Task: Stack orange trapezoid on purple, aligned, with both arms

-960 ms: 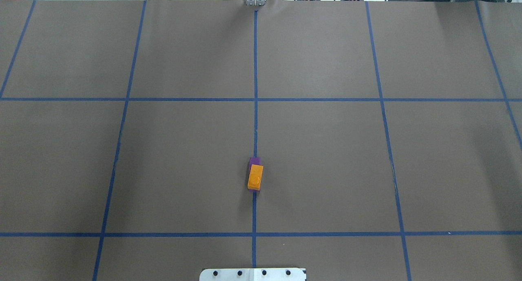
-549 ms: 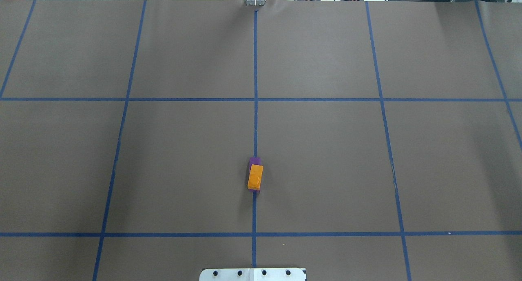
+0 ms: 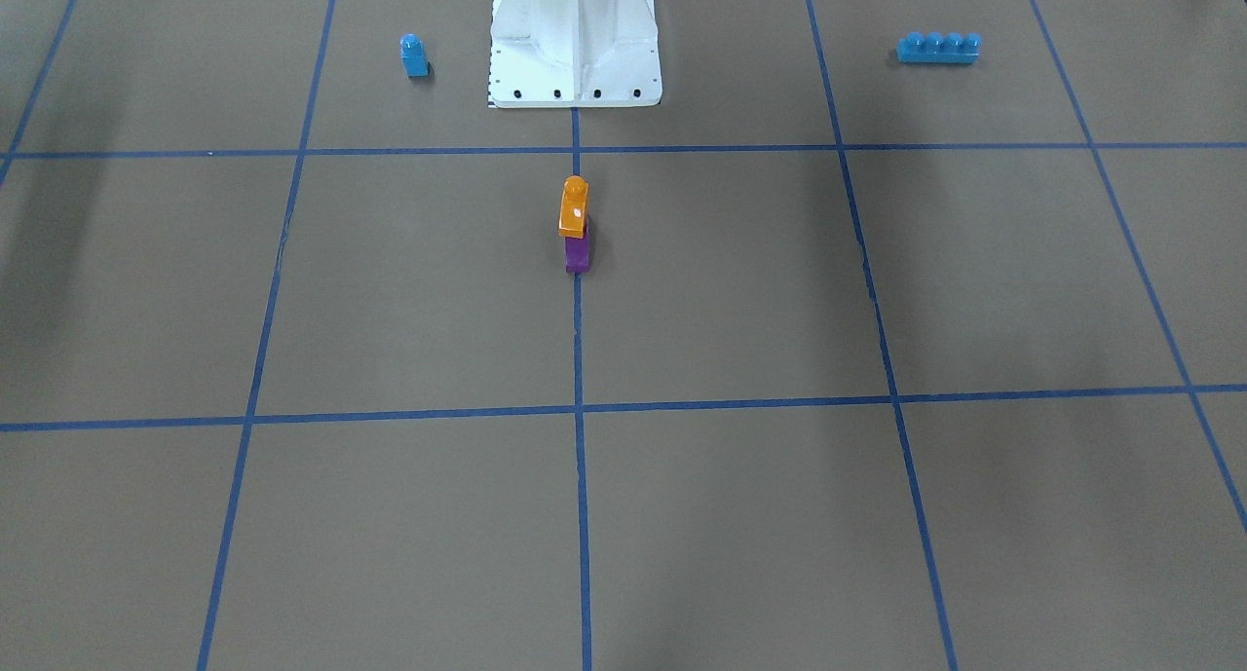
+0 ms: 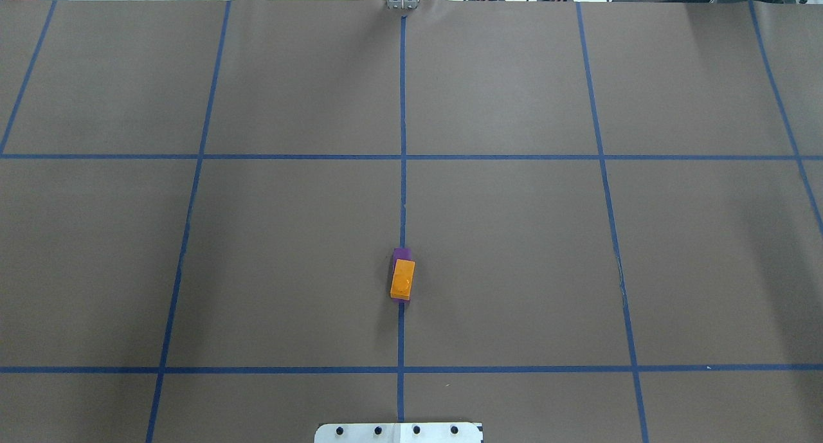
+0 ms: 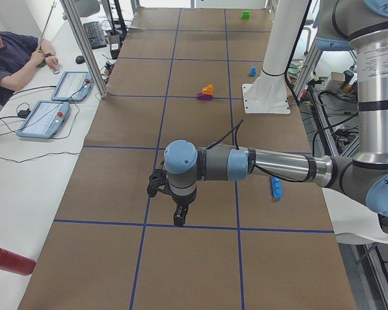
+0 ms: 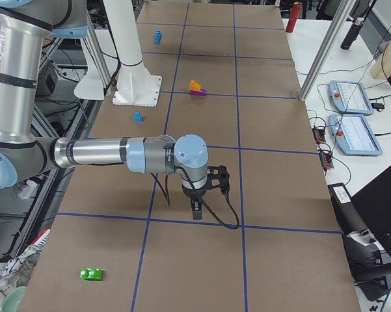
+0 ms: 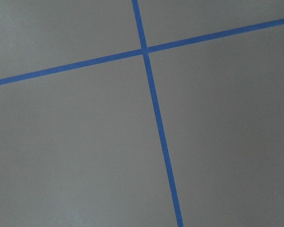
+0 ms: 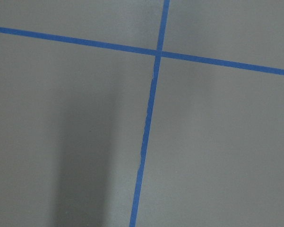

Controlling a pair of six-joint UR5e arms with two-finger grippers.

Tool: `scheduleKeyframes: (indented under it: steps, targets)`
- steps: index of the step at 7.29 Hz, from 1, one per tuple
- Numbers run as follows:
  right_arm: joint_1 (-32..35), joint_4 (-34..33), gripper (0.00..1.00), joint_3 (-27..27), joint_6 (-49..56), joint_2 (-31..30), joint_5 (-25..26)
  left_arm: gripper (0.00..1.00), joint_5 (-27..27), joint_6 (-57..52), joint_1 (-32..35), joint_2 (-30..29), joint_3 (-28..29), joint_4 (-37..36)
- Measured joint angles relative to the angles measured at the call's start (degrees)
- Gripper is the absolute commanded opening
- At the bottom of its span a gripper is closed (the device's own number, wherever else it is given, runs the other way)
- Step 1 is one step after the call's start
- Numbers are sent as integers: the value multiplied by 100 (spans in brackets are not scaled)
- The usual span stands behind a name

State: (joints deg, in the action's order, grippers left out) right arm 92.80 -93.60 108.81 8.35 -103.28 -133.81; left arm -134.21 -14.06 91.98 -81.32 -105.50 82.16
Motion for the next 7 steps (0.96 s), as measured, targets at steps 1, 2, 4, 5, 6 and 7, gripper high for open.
scheduleKeyframes:
  steps: [1,2,4,5,6,7]
  targets:
    - [-3,0,100,22,-3,5,-13,100,0,0,-2,-4,1,-2]
    - [-9,-1,100,36,-4,8,-21,100,0,0,-4,-5,3,0]
    - [-25,-1,100,55,-8,10,-30,100,0,0,-5,-2,12,0]
    - [-35,-1,100,69,-11,10,-53,100,28,0,-8,-1,19,-4]
    - [-38,-1,100,92,-15,10,-97,100,100,2,-9,-3,22,-6]
    - [-41,-1,100,106,-17,10,-122,100,156,6,-9,-8,22,-7]
